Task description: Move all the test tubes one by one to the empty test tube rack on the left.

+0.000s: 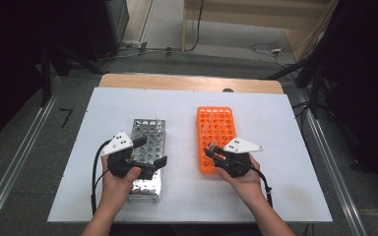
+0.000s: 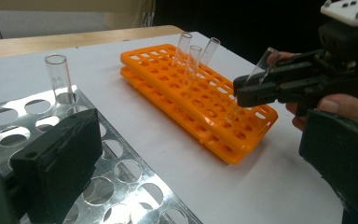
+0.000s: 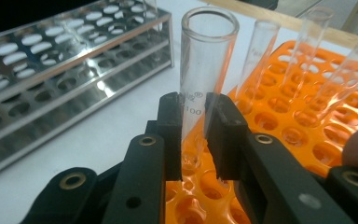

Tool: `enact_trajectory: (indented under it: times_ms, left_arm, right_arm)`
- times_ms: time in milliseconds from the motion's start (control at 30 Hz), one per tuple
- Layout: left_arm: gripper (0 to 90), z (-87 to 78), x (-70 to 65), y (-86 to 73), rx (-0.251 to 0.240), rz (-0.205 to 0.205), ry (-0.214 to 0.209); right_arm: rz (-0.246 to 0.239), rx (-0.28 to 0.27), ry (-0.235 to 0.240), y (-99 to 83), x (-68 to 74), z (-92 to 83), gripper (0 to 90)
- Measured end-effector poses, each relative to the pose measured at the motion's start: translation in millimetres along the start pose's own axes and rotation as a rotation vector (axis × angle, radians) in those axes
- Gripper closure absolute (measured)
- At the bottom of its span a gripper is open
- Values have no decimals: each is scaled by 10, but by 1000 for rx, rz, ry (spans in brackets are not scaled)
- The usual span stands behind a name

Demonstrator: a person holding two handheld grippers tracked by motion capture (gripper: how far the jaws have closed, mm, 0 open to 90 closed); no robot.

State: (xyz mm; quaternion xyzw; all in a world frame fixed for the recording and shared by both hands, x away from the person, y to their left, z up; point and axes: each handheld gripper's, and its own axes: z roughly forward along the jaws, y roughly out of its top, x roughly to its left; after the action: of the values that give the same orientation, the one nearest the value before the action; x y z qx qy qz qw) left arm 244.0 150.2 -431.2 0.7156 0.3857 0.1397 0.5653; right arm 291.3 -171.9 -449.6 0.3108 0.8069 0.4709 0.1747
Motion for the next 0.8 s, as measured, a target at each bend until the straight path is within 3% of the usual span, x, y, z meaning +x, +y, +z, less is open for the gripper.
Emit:
enact_trajectory:
  times_ms: [333,800]
  left_arm:
    - [0,0,-36,30,-11,-2,-22]
    - [1,49,-219,102,-8,26,-72]
  right_arm:
    - [-25,-21,38,95,126,-132,739]
    - [-57,-21,93,169,287,-207,739]
